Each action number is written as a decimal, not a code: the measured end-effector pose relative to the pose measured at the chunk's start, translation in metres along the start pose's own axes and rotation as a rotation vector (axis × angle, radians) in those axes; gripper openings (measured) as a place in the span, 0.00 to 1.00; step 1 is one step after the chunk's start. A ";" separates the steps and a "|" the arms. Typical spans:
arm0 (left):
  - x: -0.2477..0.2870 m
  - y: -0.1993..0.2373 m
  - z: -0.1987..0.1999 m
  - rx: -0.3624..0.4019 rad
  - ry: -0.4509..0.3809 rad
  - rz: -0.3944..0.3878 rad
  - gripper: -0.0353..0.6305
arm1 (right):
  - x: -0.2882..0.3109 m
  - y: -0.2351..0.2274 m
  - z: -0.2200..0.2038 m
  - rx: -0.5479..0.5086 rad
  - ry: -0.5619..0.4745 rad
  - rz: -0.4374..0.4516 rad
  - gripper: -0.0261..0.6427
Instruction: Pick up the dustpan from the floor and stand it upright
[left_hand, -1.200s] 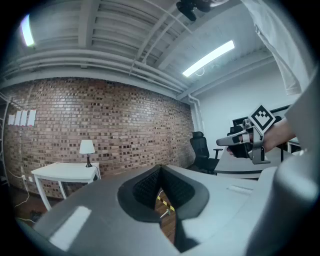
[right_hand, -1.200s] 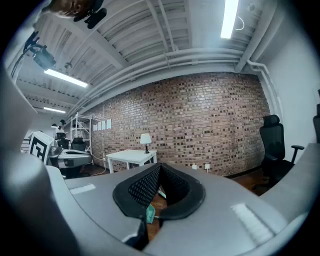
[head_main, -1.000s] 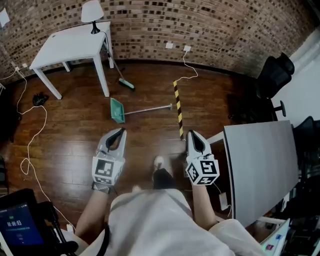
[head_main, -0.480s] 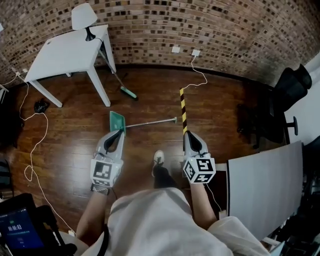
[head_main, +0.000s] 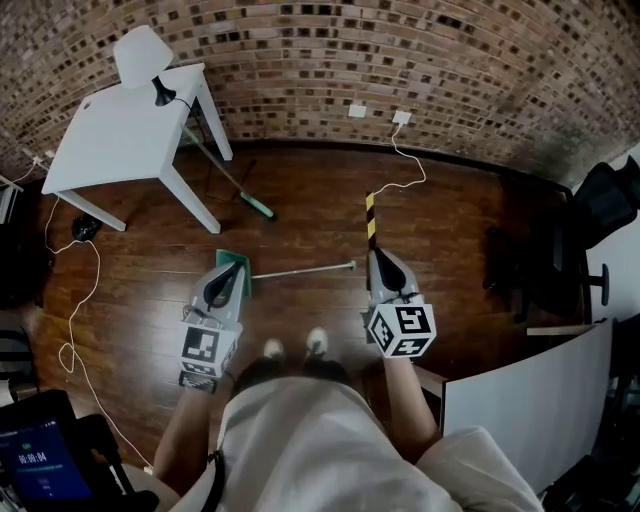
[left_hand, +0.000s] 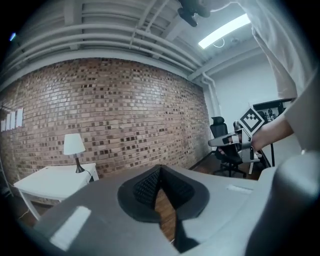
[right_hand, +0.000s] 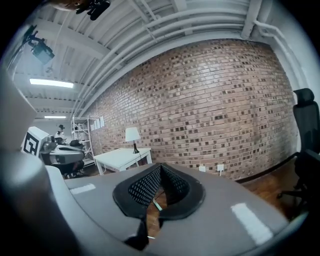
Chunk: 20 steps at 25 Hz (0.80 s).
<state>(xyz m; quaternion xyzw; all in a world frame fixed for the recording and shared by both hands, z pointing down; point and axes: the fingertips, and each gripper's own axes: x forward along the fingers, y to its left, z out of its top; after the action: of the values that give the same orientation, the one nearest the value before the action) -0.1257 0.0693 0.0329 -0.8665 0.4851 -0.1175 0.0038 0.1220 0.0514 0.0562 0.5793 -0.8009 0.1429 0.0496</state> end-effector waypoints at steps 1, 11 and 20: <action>0.006 0.001 -0.002 0.002 0.010 -0.009 0.06 | 0.006 -0.005 -0.002 0.013 0.000 -0.002 0.06; 0.061 0.024 -0.041 0.021 0.102 -0.068 0.06 | 0.058 -0.050 -0.060 0.108 0.081 -0.019 0.06; 0.140 0.029 -0.187 -0.067 0.302 -0.125 0.06 | 0.135 -0.117 -0.170 0.099 0.151 -0.068 0.09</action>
<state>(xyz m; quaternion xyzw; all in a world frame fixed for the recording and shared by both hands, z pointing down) -0.1186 -0.0439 0.2393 -0.8671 0.4290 -0.2300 -0.1054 0.1739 -0.0565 0.2715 0.5955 -0.7667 0.2240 0.0859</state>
